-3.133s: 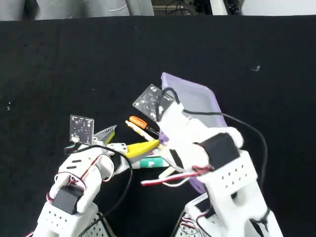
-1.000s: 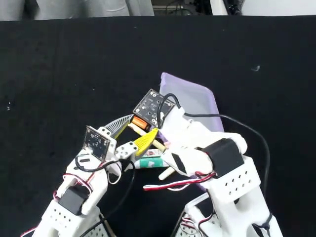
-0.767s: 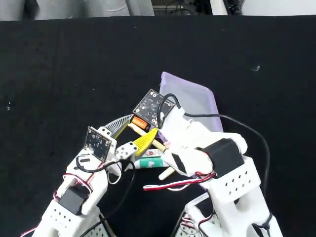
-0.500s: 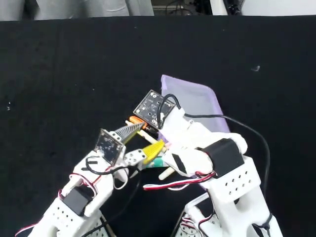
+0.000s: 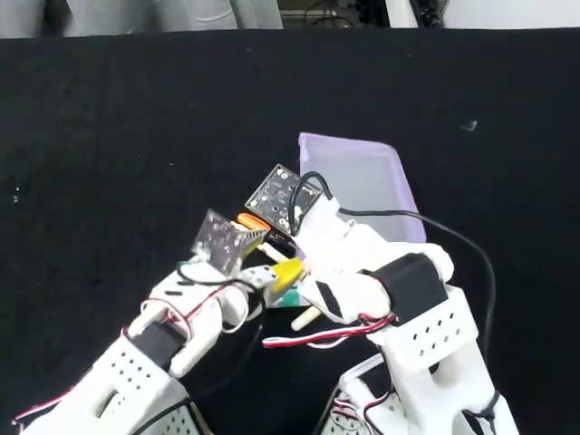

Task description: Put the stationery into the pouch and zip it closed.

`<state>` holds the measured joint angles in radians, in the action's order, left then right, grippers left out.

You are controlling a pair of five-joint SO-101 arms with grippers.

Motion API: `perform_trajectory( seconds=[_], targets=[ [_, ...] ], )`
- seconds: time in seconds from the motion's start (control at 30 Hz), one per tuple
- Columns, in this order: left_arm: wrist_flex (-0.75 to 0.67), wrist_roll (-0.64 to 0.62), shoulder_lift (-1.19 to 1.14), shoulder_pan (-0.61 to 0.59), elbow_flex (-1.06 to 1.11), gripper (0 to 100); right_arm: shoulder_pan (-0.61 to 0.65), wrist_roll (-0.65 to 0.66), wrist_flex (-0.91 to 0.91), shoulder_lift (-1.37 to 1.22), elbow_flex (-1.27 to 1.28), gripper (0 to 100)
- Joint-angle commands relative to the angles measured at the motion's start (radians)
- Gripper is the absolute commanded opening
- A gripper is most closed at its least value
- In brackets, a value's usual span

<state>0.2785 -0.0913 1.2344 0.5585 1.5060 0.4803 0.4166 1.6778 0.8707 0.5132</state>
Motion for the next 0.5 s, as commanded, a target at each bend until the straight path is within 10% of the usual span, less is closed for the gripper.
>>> perform_trajectory(
  seconds=[0.0,0.47],
  targets=[
    [-0.014,-0.058,-0.054,-0.015,-0.079,25,0.009,0.011,0.005,0.013,-0.008,1.1],
    [-0.183,-0.072,-0.055,-0.016,0.005,3,0.008,0.011,0.006,0.013,-0.008,1.1]
  ],
)
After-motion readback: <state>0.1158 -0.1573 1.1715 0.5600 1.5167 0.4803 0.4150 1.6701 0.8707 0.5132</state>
